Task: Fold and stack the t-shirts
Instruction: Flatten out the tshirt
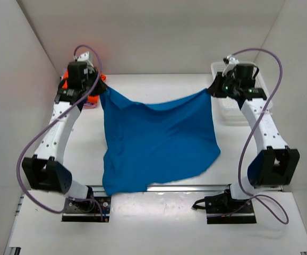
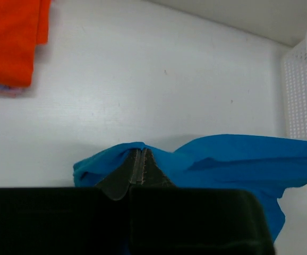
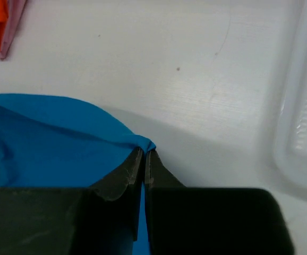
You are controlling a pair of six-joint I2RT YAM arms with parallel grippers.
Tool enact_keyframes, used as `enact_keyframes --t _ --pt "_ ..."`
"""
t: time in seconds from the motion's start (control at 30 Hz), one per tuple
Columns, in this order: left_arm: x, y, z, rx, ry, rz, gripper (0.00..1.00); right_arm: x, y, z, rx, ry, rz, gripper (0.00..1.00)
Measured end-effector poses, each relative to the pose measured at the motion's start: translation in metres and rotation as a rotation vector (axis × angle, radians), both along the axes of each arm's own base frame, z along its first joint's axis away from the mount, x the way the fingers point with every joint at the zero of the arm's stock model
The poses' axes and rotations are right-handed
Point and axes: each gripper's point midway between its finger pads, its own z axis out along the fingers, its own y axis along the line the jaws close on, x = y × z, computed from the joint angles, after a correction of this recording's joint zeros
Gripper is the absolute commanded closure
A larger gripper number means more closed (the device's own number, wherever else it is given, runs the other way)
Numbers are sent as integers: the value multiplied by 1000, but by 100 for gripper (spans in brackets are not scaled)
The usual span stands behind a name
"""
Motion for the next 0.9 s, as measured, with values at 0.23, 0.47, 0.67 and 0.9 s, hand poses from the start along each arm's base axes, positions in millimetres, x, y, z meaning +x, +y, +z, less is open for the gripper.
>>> enact_keyframes --t 0.23,0.47,0.67,0.9 --pt "43 21 147 11 -289 37 100 54 -4 143 -83 -313 -8 100" --pt "-15 28 190 24 -417 29 100 39 -32 173 -108 -393 -55 100" --pt "-72 30 101 42 -245 12 100 -10 -39 59 -126 -127 -54 100" --pt "-107 31 169 35 -389 26 100 -65 -41 112 -144 -262 -84 100"
